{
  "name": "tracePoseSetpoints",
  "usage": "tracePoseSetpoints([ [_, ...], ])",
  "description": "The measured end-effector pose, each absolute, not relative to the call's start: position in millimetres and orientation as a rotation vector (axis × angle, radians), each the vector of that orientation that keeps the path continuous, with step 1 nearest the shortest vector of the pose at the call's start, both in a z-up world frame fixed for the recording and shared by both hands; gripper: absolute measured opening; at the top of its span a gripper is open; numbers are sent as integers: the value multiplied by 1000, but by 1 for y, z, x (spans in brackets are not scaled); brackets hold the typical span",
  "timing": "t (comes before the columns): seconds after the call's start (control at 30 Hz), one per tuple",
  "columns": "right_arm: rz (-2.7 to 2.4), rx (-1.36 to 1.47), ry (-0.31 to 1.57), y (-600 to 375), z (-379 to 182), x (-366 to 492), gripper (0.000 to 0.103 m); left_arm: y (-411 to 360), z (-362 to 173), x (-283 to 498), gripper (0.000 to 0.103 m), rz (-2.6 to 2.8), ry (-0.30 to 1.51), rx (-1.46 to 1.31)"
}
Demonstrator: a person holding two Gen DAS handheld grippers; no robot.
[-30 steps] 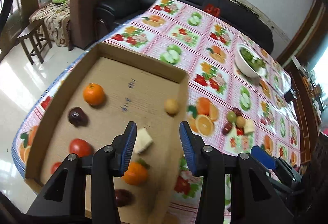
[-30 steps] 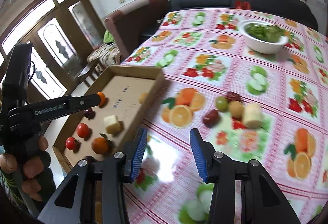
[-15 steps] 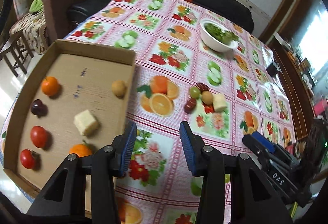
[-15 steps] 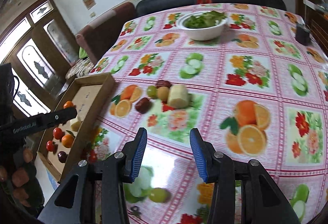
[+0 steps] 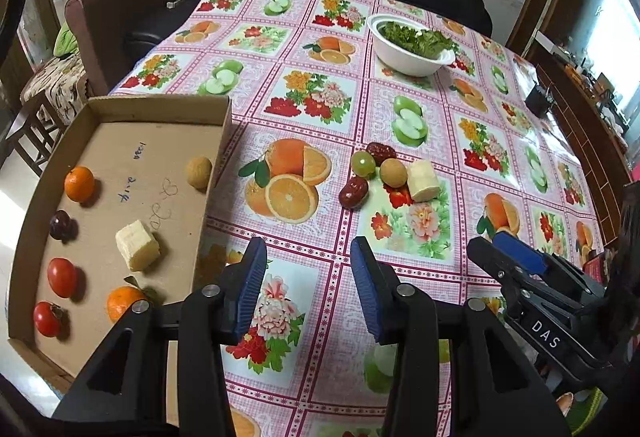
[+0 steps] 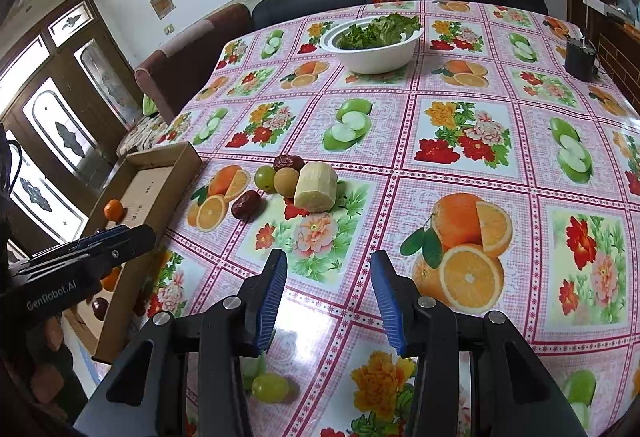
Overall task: Organize fruits
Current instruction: 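Move left tool toward dark red date while right tool reaches pale yellow cylinder, then close right tool on pale yellow cylinder while left tool closes on dark red date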
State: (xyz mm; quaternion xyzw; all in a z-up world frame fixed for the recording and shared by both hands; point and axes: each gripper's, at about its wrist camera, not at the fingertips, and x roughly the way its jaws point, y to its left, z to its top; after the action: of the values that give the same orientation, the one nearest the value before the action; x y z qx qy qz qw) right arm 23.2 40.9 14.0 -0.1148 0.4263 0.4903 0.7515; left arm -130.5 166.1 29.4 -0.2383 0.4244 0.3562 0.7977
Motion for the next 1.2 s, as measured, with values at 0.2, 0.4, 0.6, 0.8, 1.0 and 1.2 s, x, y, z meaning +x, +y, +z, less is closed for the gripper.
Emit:
tracePoseSetpoints([
  [0.2,1073,-271,938,56,7,25,46,172,20,-126,41,752,925,-519],
  [0.4,1076,-290,946,82,0,32,46,177,7,-110,41,735,953,-495],
  [0.6,1075,-317,956,115,-7,42,44,190,-11,-89,41,746,992,-487],
  [0.8,1065,-334,983,129,-18,51,35,200,-23,-69,41,739,1013,-484],
  [1.0,1043,-277,959,99,-2,55,34,195,-28,-53,39,745,1014,-430],
  [1.2,1014,-192,960,56,10,59,34,193,-25,-54,13,693,992,-471],
])
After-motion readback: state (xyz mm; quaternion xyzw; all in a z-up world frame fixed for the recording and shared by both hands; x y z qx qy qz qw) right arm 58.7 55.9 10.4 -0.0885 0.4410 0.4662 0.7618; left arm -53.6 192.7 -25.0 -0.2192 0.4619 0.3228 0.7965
